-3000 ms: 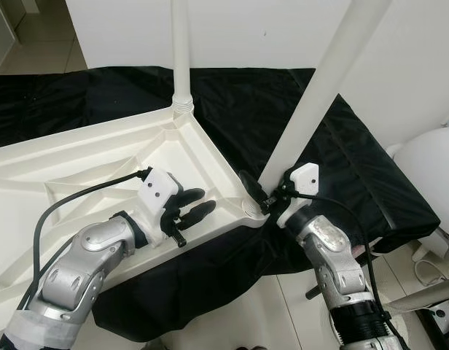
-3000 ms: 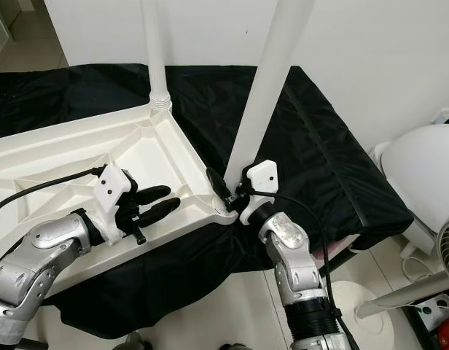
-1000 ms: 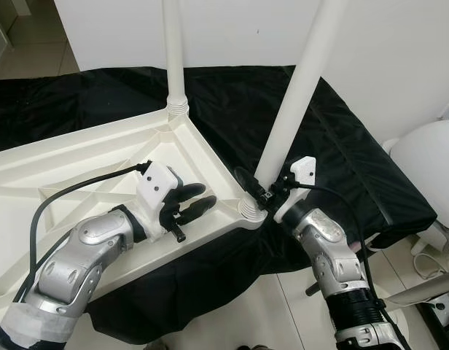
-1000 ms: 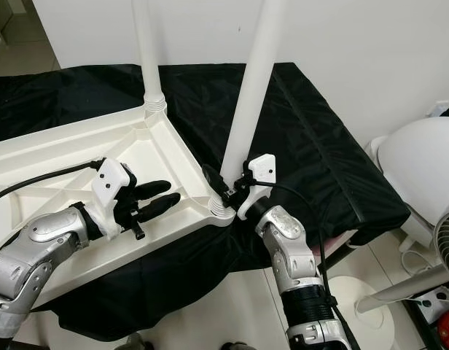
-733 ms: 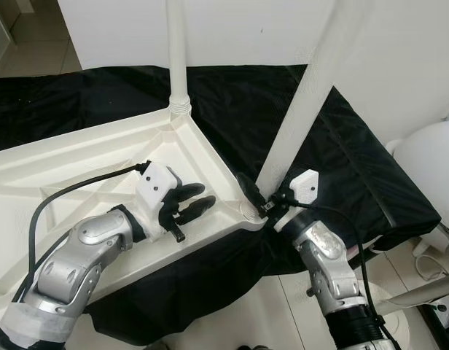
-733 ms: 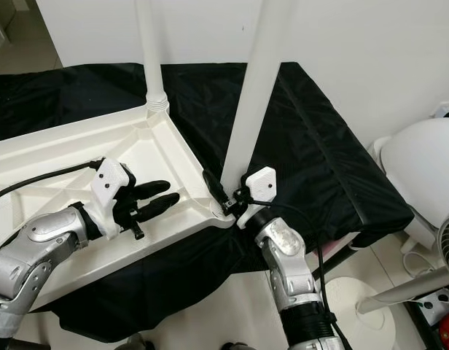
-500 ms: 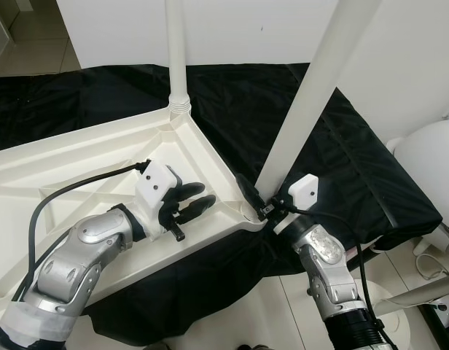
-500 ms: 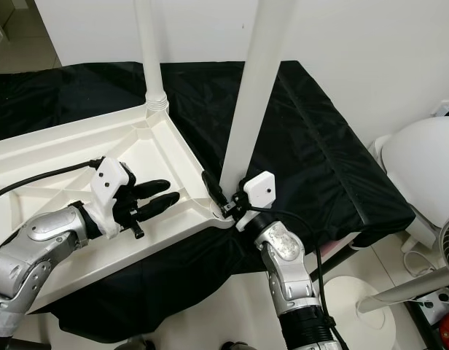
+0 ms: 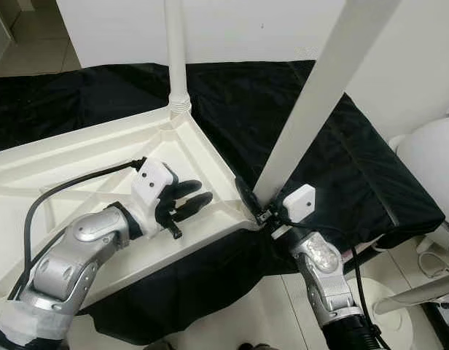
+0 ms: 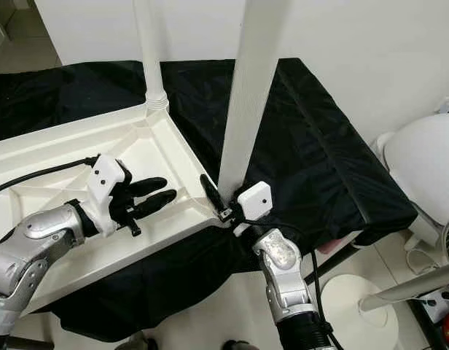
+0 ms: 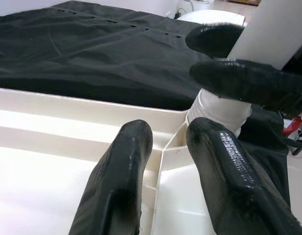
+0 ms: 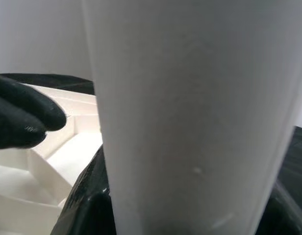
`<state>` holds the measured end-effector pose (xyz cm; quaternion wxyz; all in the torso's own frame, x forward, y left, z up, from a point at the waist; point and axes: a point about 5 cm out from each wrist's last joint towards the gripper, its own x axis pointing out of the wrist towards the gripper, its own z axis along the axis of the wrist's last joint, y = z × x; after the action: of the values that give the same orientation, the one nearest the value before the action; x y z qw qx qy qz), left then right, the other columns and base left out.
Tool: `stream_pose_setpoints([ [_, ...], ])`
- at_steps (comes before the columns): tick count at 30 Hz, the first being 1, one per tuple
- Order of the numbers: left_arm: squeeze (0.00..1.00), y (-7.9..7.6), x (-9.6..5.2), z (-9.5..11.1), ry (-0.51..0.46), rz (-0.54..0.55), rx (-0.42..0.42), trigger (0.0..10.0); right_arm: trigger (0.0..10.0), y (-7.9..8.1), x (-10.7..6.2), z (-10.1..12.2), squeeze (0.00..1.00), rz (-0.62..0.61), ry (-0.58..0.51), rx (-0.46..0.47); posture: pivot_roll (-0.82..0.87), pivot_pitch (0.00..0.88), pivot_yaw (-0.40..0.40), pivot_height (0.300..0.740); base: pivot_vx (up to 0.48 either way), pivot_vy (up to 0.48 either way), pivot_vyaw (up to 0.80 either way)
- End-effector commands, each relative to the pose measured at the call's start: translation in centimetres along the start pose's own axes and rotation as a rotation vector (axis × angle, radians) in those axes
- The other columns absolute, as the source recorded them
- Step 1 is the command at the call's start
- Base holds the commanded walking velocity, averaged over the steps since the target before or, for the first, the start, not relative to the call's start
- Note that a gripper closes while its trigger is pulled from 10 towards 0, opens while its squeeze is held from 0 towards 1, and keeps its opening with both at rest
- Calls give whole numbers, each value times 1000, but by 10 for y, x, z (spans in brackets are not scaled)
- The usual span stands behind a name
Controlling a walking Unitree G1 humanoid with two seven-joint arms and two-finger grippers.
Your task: Building children table
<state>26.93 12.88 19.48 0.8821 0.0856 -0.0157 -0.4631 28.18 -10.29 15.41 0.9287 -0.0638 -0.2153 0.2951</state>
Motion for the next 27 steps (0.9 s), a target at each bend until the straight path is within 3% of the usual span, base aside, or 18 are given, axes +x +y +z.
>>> stream_pose_setpoints([
  [1, 0, 0, -1, -1, 11, -54, -5, 10000, 10000, 4, -7, -15, 0, 26, 98, 13, 154, 146, -4, 740, 0, 0, 0],
  [5, 0, 0, -1, -1, 11, -55, -2, 10000, 10000, 4, 0, -11, 0, 95, 104, 9, 152, 144, 0, 740, 0, 0, 0],
  [13, 0, -1, 1, -1, 5, -58, -4, 10000, 10000, 8, -6, -18, 0, 174, 163, 72, 146, 137, -5, 740, 0, 0, 0],
  [22, 0, 0, 2, -1, 5, -55, -6, 10000, 10000, 3, -3, -21, 0, 162, 217, 204, 147, 138, -7, 740, 0, 0, 0],
  [27, 0, 0, 2, -1, 4, -56, -5, 10000, 10000, 1, -2, -22, 0, 158, 239, 225, 146, 134, -10, 740, 0, 0, 0],
])
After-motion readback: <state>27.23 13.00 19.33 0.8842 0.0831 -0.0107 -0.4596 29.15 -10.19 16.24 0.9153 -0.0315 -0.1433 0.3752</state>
